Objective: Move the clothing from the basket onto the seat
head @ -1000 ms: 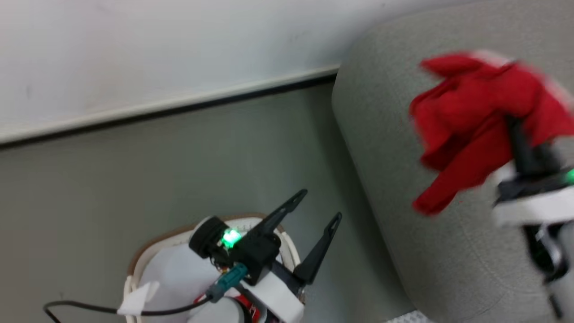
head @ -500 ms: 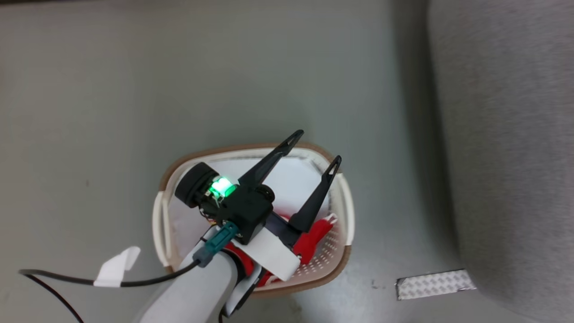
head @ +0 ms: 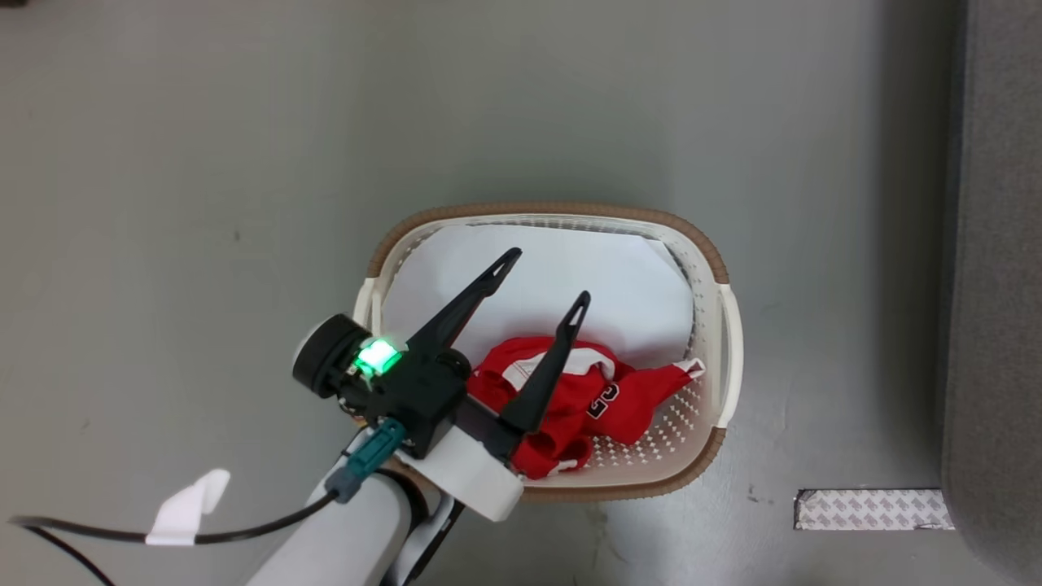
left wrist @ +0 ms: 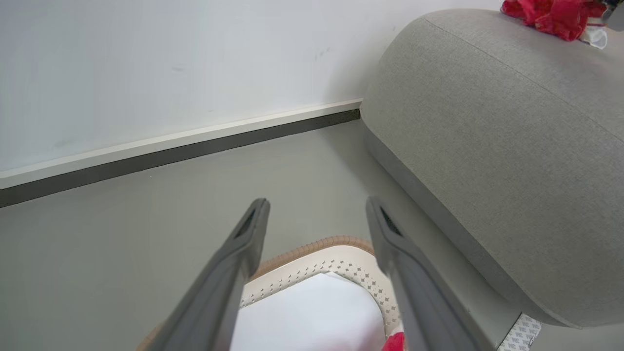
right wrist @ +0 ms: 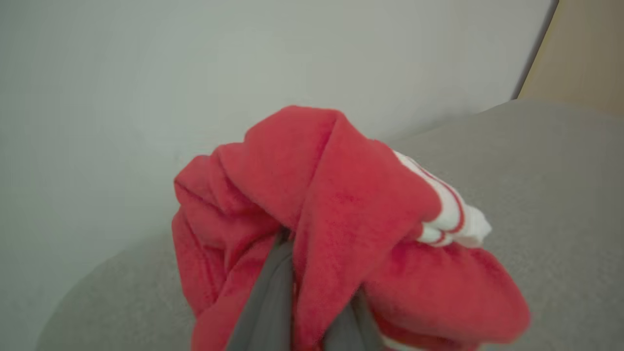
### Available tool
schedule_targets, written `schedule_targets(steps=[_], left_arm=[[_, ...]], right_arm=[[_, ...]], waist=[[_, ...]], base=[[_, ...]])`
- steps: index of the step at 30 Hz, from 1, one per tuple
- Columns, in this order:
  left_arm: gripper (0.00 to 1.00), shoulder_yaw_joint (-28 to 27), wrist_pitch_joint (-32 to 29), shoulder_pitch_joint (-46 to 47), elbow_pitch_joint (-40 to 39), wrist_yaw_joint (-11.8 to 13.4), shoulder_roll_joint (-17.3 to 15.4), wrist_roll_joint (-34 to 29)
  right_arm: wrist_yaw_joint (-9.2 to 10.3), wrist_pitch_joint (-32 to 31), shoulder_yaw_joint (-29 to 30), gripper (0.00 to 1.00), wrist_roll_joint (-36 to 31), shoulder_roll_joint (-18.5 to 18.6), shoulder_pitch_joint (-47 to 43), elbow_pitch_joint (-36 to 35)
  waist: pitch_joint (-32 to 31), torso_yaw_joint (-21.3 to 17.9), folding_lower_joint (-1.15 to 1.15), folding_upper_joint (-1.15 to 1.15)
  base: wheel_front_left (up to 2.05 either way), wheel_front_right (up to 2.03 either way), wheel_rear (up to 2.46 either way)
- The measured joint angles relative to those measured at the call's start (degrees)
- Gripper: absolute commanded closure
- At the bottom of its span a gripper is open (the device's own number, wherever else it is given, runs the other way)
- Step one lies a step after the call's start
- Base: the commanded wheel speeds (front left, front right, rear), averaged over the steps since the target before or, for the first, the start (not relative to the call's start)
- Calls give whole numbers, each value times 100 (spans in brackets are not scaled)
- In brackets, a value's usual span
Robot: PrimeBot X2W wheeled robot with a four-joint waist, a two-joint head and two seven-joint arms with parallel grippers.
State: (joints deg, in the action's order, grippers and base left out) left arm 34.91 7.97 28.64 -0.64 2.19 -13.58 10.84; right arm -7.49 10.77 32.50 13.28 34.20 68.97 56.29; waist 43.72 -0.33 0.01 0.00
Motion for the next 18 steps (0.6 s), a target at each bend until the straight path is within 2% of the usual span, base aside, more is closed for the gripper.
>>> schedule_targets(steps=[2, 3, 4, 5, 6, 11, 18], left_arm=[[0, -22, 11, -53, -8, 38, -12, 32], [0, -40, 12, -83, -8, 48, -23, 44], [0, -59, 20, -106, -7, 82, -34, 62], [0, -80, 23, -123, -7, 88, -46, 80], [0, -104, 27, -140, -4, 100, -70, 91], [0, -197, 130, -241, 49, 180, -125, 171], [0, -339, 392, -466, 325, 255, -77, 441]], right_arm=[[-1, 91, 163, 100, -175, -80, -57, 292], [0, 119, 238, 82, -286, -93, -70, 396], [0, 159, 313, 58, -360, -91, -69, 485], [0, 192, 352, 10, -425, -102, -69, 537], [-1, 224, 372, 0, -498, -132, -68, 587], [0, 330, 366, 0, -809, -266, -202, 716], [0, 401, -148, 0, -947, -579, -1050, 427]], waist=[[-21, 30, 0, 0], [-44, 33, 0, 0], [-74, 31, -1, 0], [-106, 25, -1, 0], [-142, 13, -1, 0], [-409, -77, -1, 0], [-1042, -164, -2, 0]], base=[[0, 0, 0], [0, 0, 0], [0, 0, 0], [0, 0, 0], [0, 0, 0], [0, 0, 0], [0, 0, 0]])
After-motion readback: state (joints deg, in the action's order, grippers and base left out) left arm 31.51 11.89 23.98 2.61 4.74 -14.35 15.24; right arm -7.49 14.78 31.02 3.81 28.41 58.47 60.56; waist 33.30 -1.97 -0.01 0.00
